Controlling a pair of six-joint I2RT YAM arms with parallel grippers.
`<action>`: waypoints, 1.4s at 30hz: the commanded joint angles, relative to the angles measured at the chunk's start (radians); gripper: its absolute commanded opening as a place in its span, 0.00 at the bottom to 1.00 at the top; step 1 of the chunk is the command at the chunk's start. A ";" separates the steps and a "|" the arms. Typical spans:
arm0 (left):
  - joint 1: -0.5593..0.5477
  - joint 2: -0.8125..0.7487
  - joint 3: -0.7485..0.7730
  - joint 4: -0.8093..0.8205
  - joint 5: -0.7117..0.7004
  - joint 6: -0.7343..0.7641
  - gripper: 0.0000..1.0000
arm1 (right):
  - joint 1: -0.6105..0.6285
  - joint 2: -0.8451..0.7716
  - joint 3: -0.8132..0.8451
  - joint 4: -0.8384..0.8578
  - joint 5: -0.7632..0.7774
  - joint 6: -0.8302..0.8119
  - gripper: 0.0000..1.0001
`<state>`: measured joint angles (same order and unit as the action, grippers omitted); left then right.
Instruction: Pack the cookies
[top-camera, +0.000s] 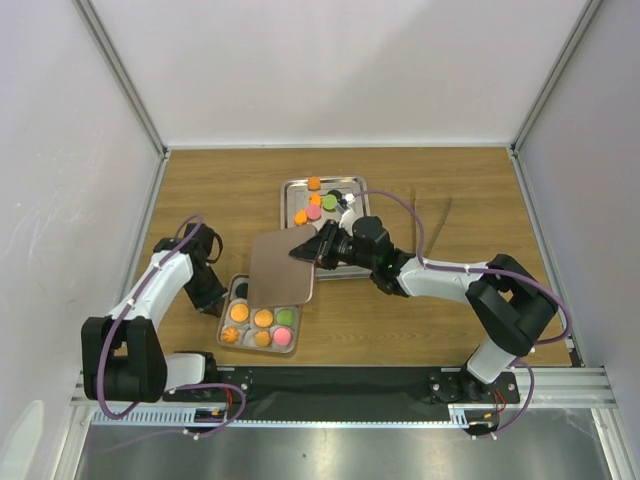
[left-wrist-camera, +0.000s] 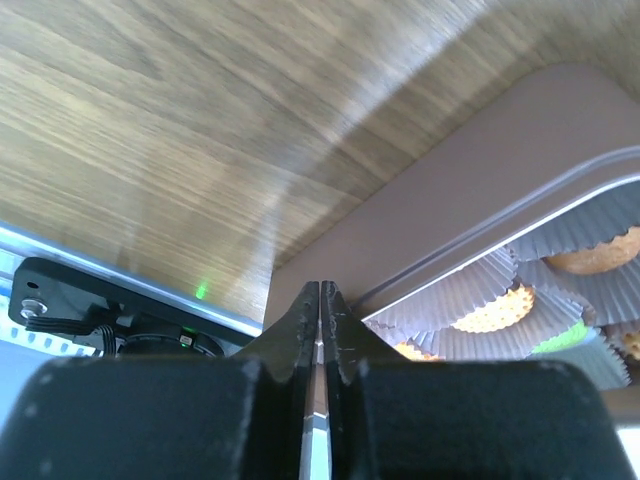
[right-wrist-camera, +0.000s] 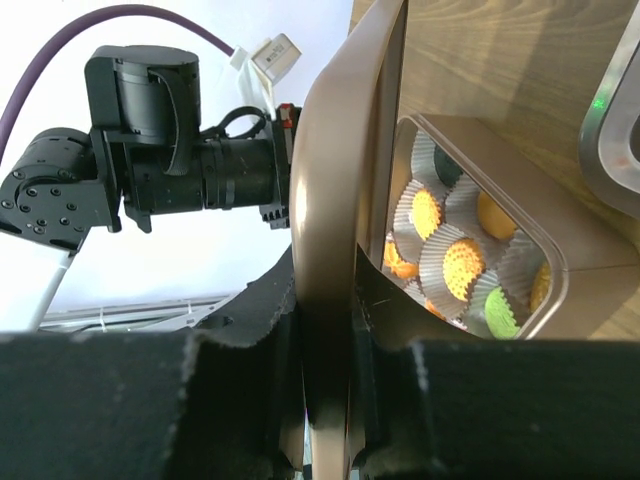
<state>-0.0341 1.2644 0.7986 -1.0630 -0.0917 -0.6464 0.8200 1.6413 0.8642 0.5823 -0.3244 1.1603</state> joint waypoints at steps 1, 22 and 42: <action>-0.030 -0.002 0.004 -0.023 0.063 0.014 0.06 | 0.011 -0.044 -0.002 0.096 0.025 0.024 0.00; 0.009 -0.077 0.238 -0.095 -0.171 0.020 0.62 | 0.129 0.017 -0.017 0.194 0.145 0.096 0.00; 0.161 -0.114 0.206 0.138 0.282 0.177 0.89 | 0.261 0.172 -0.054 0.376 0.288 0.199 0.00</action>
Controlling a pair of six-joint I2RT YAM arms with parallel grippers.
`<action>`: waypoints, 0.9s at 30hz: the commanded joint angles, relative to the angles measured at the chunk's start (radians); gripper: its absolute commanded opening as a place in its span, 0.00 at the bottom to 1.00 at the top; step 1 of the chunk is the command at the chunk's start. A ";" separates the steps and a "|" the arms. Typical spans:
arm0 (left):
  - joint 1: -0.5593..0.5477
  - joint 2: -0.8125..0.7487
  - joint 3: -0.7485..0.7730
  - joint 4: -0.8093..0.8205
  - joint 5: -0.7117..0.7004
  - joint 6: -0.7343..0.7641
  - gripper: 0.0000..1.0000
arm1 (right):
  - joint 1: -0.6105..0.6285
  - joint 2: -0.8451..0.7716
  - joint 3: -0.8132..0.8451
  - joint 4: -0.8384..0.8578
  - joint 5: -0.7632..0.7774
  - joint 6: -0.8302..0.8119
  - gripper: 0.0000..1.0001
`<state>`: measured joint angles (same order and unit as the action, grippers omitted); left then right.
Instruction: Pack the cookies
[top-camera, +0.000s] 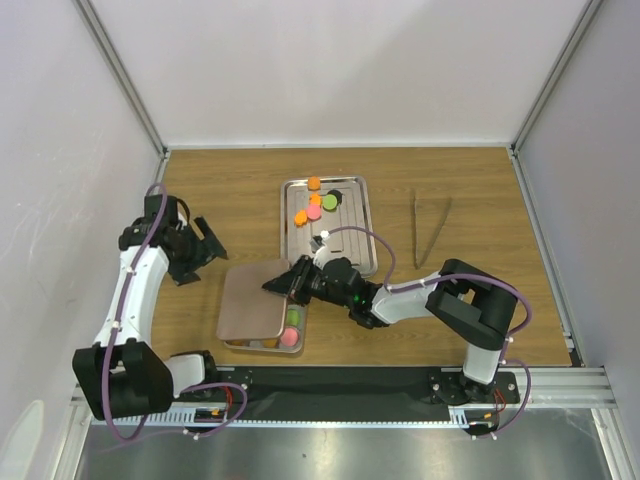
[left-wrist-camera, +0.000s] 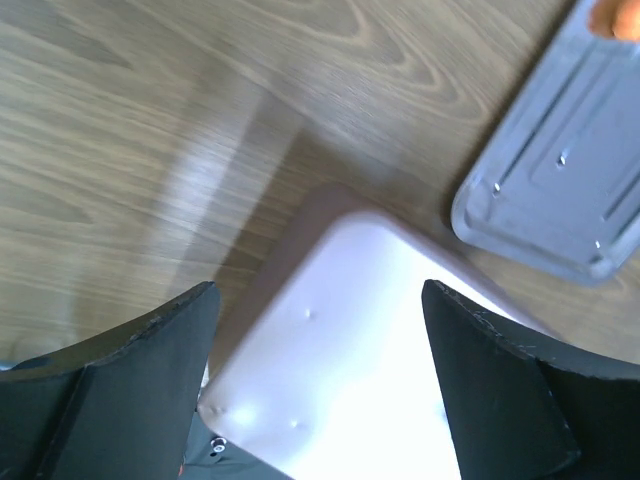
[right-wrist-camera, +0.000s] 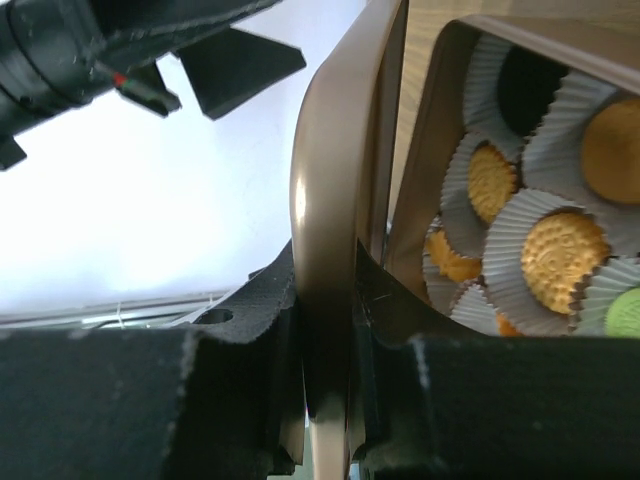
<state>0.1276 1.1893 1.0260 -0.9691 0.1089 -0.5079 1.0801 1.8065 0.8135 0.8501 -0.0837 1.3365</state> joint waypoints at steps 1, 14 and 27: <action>-0.006 -0.042 -0.027 0.047 0.086 0.039 0.89 | 0.001 0.008 -0.007 0.109 0.045 0.026 0.00; -0.036 -0.085 -0.083 0.082 0.144 0.062 0.98 | 0.003 0.025 -0.066 0.175 0.038 0.056 0.00; -0.034 -0.082 -0.138 0.099 0.158 0.077 0.98 | -0.003 0.027 -0.102 0.210 0.033 0.075 0.06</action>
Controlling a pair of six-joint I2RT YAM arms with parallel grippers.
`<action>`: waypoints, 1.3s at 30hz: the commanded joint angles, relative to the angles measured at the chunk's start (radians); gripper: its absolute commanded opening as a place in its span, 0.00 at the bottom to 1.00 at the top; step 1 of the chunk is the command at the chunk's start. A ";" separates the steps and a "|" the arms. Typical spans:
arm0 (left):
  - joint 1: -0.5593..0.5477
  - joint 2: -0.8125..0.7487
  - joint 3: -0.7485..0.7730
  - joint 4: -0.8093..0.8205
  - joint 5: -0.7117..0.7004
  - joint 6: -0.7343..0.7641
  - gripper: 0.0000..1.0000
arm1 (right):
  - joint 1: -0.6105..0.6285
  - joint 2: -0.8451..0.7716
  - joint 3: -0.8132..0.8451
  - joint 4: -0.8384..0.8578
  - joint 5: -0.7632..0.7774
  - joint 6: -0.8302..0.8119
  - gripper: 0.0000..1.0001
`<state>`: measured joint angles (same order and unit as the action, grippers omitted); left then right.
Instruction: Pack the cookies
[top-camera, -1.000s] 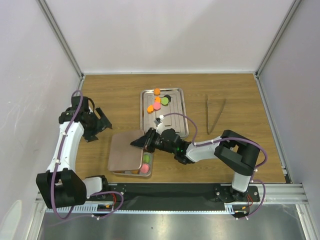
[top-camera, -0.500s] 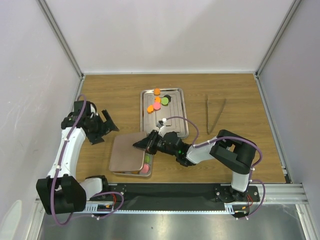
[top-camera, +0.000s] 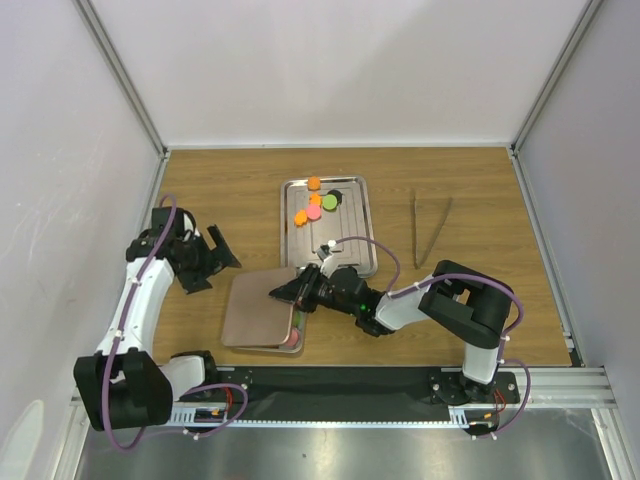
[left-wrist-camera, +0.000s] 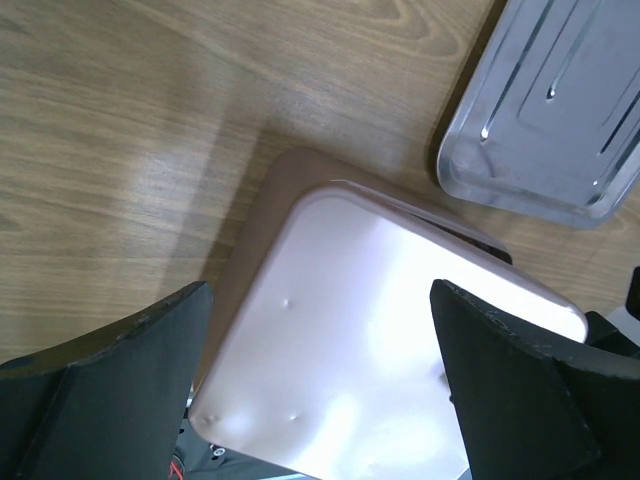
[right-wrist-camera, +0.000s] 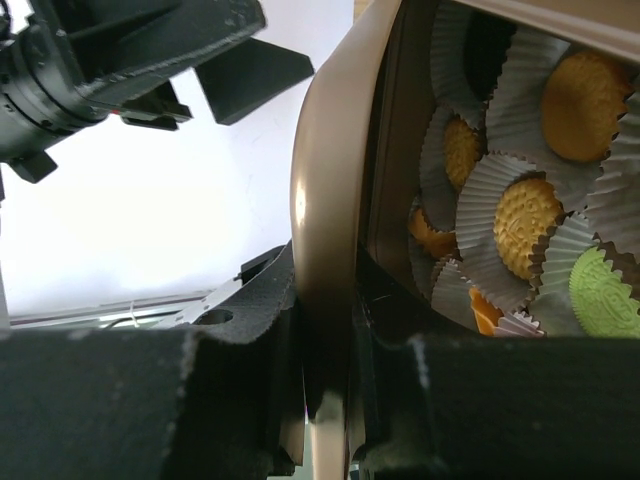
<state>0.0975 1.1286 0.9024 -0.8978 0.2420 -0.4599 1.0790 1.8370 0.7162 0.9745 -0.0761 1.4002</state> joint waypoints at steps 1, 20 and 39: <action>-0.005 -0.021 -0.020 0.030 0.025 0.029 0.97 | -0.002 -0.005 -0.009 0.087 0.027 0.013 0.09; -0.005 -0.015 -0.103 0.077 0.049 0.036 0.97 | -0.040 -0.129 -0.150 0.075 0.056 0.008 0.36; -0.084 0.007 -0.123 0.125 0.034 -0.016 0.96 | -0.060 -0.257 -0.288 0.029 0.108 0.005 0.37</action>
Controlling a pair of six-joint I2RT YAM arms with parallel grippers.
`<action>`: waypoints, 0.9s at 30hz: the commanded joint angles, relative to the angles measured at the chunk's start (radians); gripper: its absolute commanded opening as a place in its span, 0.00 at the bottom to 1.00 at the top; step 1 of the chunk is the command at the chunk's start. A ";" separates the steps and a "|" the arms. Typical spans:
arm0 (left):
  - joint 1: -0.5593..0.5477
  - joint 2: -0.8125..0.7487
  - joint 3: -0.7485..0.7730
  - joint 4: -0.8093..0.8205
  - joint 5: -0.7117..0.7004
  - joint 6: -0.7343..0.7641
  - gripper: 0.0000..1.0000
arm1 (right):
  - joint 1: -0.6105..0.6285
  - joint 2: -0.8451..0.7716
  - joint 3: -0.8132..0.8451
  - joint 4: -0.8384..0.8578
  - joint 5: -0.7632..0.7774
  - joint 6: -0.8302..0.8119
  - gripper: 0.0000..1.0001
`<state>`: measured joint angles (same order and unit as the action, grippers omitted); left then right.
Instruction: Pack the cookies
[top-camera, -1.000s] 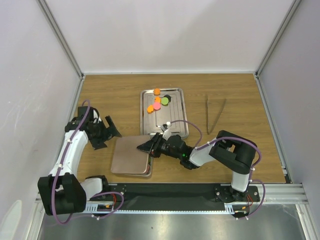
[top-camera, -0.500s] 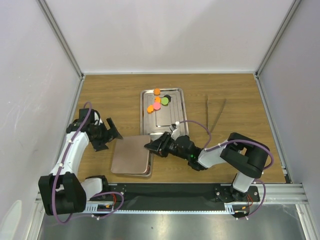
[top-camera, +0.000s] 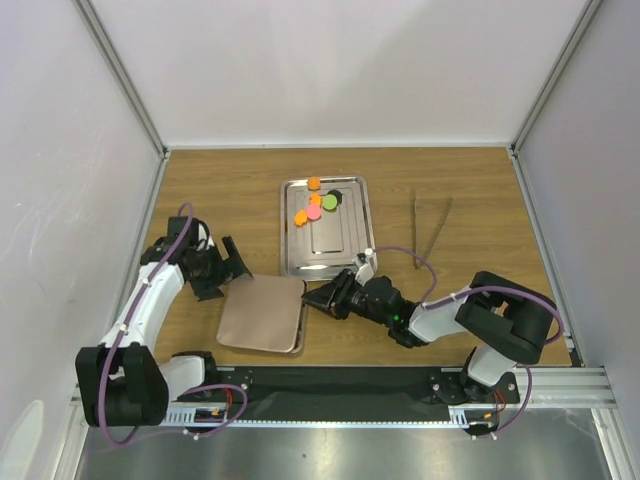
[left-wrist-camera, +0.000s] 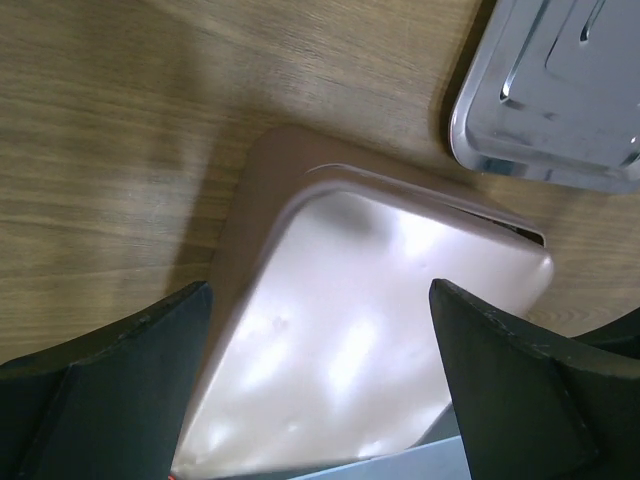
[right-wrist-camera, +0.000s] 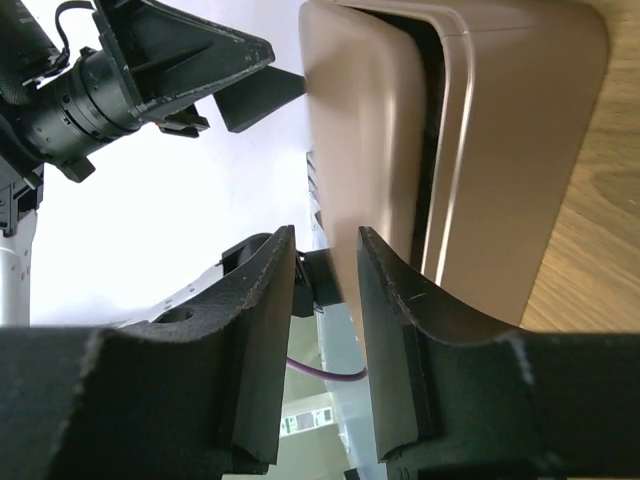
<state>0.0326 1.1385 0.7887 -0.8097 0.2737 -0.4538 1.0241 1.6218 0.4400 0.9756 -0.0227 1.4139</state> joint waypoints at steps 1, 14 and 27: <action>-0.020 -0.005 -0.011 0.038 0.002 -0.023 0.96 | -0.006 -0.042 -0.023 0.026 0.058 -0.009 0.37; -0.062 -0.016 -0.016 0.038 -0.008 -0.043 0.96 | -0.009 -0.100 -0.020 -0.090 0.059 -0.072 0.37; -0.085 0.013 -0.020 -0.014 -0.047 -0.054 0.95 | 0.002 -0.148 0.157 -0.489 0.095 -0.220 0.50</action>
<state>-0.0418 1.1484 0.7776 -0.8047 0.2394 -0.4969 1.0195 1.4727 0.5396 0.5812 0.0414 1.2533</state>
